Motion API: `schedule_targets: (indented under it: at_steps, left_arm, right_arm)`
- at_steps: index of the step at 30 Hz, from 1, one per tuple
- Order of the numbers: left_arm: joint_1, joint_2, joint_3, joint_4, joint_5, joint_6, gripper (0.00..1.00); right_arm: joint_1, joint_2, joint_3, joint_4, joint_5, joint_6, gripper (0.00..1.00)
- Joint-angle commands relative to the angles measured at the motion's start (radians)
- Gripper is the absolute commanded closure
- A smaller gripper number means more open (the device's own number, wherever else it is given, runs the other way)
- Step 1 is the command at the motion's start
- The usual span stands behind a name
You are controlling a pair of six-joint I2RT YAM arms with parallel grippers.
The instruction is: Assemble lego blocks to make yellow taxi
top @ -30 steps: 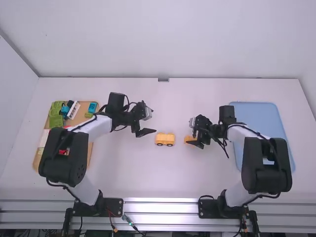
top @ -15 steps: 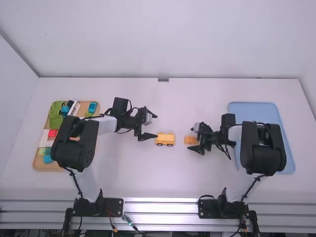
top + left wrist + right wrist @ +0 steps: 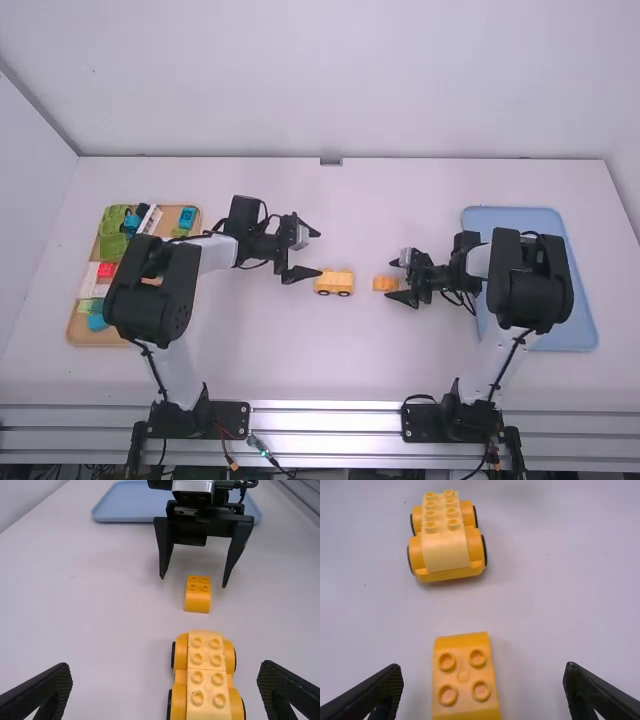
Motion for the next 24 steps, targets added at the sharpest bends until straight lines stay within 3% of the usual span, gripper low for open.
schedule_targets:
  at_steps: [1, 9, 15, 24]
  left_arm:
    - [-0.009, 0.004, 0.015, 0.006, 0.038, -0.018, 0.01]
    - [-0.009, 0.004, 0.015, 0.009, 0.037, -0.019, 0.01]
    - [-0.009, 0.004, 0.015, 0.009, 0.037, -0.018, 0.01]
    - [-0.009, 0.004, 0.015, 0.009, 0.038, -0.018, 0.01]
  right_arm:
    - [-0.009, 0.042, 0.029, -0.029, -0.049, -0.095, 0.15]
    - [0.016, 0.105, 0.090, -0.061, -0.049, -0.103, 0.18]
    - [0.011, 0.113, 0.092, -0.060, -0.046, -0.099, 0.35]
    - [0.011, 0.113, 0.091, -0.083, -0.014, -0.100, 0.44]
